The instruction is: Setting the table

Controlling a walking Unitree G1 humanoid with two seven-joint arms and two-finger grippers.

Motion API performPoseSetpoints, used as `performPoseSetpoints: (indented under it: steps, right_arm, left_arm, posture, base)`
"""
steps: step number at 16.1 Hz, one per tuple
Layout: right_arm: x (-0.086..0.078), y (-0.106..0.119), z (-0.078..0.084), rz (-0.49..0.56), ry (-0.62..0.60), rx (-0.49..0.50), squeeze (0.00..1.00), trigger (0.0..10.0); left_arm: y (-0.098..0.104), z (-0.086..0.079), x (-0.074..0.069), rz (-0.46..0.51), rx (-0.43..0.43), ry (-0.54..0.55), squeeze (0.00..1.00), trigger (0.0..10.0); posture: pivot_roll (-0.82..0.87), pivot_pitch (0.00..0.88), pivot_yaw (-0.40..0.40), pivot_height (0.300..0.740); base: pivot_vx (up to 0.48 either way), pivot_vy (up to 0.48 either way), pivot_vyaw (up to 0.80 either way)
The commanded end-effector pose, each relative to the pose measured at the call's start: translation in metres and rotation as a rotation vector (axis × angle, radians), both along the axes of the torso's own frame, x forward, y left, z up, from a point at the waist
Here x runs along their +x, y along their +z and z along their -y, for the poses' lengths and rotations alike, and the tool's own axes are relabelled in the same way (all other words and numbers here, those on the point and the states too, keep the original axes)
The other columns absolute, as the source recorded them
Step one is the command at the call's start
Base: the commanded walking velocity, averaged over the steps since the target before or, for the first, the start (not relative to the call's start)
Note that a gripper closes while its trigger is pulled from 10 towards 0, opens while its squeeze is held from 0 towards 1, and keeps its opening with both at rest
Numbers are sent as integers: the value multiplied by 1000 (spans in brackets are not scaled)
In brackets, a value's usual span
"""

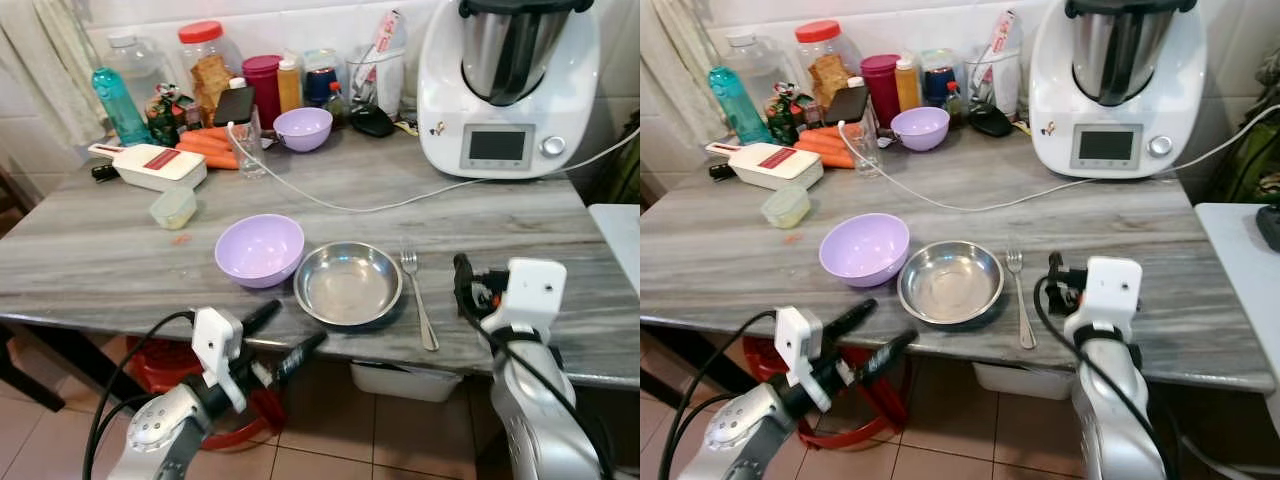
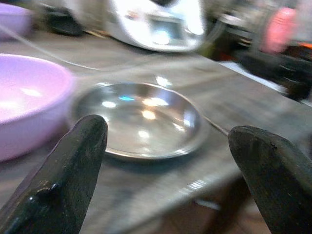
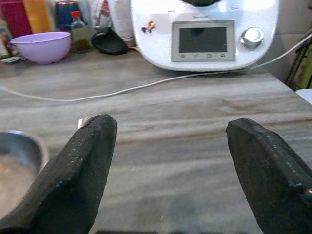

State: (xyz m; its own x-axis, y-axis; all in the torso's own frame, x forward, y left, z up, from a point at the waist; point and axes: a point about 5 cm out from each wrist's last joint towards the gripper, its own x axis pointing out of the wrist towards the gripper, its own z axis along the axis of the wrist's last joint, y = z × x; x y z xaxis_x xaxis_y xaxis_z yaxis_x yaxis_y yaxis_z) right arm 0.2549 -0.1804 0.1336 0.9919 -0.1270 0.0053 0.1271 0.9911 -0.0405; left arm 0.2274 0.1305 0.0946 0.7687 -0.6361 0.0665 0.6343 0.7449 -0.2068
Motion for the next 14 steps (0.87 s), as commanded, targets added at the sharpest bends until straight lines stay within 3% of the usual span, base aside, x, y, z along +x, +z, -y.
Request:
performPoseSetpoints:
  steps: [1, 3, 4, 5, 9, 14]
  right_arm:
    - [-4, 5, -6, 25, 30, 0, 1000, 10000]
    - [-13, 4, -4, 29, 33, 1, 1000, 10000]
    - [-17, 3, -1, 33, 42, -21, 255, 10000]
    - [-21, 4, 2, 42, 36, -42, 0, 10000]
    - [-29, 0, 7, 30, 40, -46, 0, 10000]
    - [-26, -4, 7, 13, 54, -28, 0, 10000]
  left_arm:
    - [2, -9, 9, 9, 53, 95, 0, 10000]
    - [1, -16, 18, 13, 92, 246, 0, 10000]
    - [-3, -25, 21, 3, 141, 375, 0, 10000]
    - [-4, -32, 21, 16, 194, 439, 0, 10000]
    - [-12, -49, 18, -41, 213, 584, 0, 10000]
    - [-12, -41, 24, -32, 228, 577, 0, 10000]
  posture:
    - [-92, 0, 102, 740]
    - [-85, 0, 103, 740]
    - [-86, 0, 102, 740]
    - [-86, 0, 103, 740]
    - [-87, 0, 106, 740]
    - [-86, 0, 102, 740]
  base:
    - [0, 0, 0]
    - [0, 0, 0]
    - [0, 0, 0]
    - [0, 0, 0]
    - [0, 0, 0]
    - [0, 0, -551]
